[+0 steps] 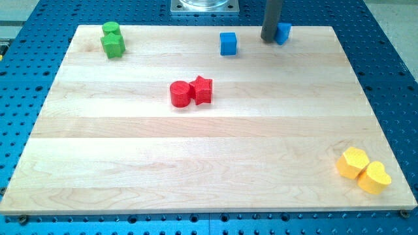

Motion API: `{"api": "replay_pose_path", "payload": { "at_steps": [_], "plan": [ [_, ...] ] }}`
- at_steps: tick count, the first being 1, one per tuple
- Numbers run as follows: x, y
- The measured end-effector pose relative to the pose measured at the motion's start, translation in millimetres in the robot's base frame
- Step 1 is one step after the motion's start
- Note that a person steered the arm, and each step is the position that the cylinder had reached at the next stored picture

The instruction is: Place the cube below the triangle

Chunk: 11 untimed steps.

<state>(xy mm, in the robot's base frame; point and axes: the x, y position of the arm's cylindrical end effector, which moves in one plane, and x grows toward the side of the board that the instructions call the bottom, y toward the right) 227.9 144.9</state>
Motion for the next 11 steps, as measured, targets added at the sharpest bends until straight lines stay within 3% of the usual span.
{"api": "replay_pose_path", "payload": {
  "at_steps": [2,3,4,5,6,7,8,9,10,11],
  "plan": [
    [19,63],
    [64,63],
    [115,-83],
    [100,-222],
    [66,-155],
    [26,-134],
    [44,-43],
    [56,-39],
    [106,-25],
    [83,-1]
  ]
}}
